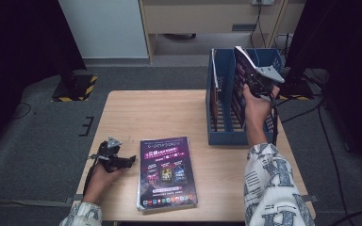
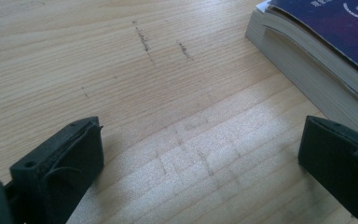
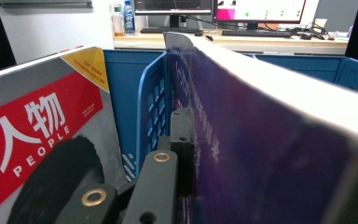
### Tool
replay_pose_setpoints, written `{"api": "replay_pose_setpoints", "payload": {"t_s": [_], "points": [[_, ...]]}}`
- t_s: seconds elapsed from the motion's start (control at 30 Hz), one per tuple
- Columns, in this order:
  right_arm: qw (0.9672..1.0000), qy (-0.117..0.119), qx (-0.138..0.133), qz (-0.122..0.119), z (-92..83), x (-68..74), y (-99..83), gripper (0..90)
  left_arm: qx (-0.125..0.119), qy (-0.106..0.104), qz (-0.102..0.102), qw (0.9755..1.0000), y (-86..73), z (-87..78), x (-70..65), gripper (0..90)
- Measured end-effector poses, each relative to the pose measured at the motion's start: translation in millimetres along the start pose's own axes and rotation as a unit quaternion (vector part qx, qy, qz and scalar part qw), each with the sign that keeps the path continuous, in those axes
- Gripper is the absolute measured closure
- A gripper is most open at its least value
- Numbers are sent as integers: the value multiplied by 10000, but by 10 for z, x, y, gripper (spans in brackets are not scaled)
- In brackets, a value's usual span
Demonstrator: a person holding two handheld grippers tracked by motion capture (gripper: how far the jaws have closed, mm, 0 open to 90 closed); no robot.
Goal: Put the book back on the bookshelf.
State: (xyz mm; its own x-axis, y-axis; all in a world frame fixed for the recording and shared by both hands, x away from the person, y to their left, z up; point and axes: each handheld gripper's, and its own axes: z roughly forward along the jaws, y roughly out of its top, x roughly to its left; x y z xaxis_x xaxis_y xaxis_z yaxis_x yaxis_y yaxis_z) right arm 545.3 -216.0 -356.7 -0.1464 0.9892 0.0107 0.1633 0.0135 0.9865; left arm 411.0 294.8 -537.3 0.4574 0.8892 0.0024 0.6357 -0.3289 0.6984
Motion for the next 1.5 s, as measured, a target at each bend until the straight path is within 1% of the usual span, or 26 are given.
{"api": "replay_pose_setpoints", "payload": {"t_s": [0.2, 0.3, 0.53, 0.67, 0.73, 0.87, 0.97, 1.07, 1.13, 1.2, 1.33, 1.4, 1.5], "points": [[10000, -55, 23, -28, 21, -25, -78, 825, 0, 5, -4, 10000, 1, 1, -1, 0], [10000, -76, 21, 28, 26, -38, -113, 825, -1, 8, -8, 10000, 1, 2, -1, 0], [9999, -102, 35, -33, 45, -16, -140, 824, 1, 12, -11, 10000, 3, 2, -2, 0], [10000, -54, 64, -40, 55, 3, -160, 824, 0, 13, -12, 10000, 3, 3, -2, 0], [10000, -41, 80, -2, 59, 8, -182, 824, 0, 13, -13, 10000, 3, 3, -2, 0], [9999, -17, 132, 18, 66, 3, -241, 824, 2, 14, -15, 10000, 4, 3, -2, 0], [9999, 1, 151, 11, 57, -2, -248, 823, 4, 17, -18, 10000, 5, 4, -2, 0], [9998, 69, 177, 29, 54, -15, -241, 823, 9, 18, -17, 10000, 5, 3, -2, 0], [9997, 153, 182, 40, 58, -15, -241, 821, 8, 18, -17, 10000, 5, 4, -2, 0], [9994, 234, 251, -85, 63, 2, -228, 819, 5, 18, -18, 10000, 5, 4, -2, 0], [9983, 418, 360, -190, 71, 29, -208, 819, 8, 18, -18, 10000, 5, 4, -2, 0], [9982, 428, 356, -232, 71, 39, -199, 822, 8, 17, -19, 10000, 5, 4, -3, 0], [9985, 391, 314, -207, 66, 35, -208, 824, 8, 17, -18, 10000, 5, 4, -2, 0]]}}
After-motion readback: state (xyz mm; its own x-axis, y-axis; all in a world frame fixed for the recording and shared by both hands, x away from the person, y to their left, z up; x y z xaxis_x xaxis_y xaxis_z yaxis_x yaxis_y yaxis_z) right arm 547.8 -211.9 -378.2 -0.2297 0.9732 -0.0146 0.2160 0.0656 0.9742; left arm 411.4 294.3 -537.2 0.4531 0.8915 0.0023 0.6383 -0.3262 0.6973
